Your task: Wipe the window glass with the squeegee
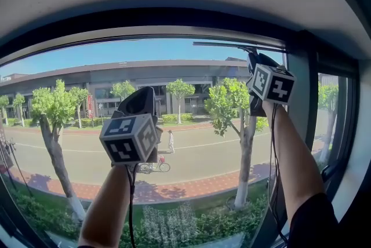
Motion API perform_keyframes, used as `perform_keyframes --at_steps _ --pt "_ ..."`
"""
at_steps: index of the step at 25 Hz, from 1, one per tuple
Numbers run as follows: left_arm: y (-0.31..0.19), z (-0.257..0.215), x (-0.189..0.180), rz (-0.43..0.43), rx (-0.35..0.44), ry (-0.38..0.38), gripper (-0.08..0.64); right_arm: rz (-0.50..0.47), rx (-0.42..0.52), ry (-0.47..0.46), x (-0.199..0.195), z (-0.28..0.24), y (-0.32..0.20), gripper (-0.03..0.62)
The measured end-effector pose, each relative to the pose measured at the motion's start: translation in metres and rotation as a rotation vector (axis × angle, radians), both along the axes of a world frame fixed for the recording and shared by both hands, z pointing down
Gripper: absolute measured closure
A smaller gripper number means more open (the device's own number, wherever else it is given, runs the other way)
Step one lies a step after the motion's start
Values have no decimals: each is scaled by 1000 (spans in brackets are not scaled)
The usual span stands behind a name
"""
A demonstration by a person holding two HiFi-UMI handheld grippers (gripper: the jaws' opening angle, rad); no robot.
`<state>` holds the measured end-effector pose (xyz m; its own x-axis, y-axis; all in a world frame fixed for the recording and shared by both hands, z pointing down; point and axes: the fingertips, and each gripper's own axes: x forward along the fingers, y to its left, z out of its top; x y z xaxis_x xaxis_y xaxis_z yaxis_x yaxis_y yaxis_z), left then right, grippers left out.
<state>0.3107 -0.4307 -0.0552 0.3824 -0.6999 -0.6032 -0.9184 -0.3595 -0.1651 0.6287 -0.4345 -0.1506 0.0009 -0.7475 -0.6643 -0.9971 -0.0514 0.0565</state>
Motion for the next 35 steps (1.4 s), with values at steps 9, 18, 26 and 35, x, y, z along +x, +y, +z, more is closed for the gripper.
perform_keyframes --at_steps 9,18,26,35 --pt "1 3 -3 -27 11 -14 558 -8 7 -17 1 -1 -2 460" --pt "-2 10 1 -35 -1 -22 558 -3 -8 2 0 10 -2 462" --pt "-3 21 5 -19 -28 -25 558 -4 -26 11 0 25 -1 462" --pt "-8 30 3 -13 -63 -2 558 -4 -62 11 2 51 -6 462"
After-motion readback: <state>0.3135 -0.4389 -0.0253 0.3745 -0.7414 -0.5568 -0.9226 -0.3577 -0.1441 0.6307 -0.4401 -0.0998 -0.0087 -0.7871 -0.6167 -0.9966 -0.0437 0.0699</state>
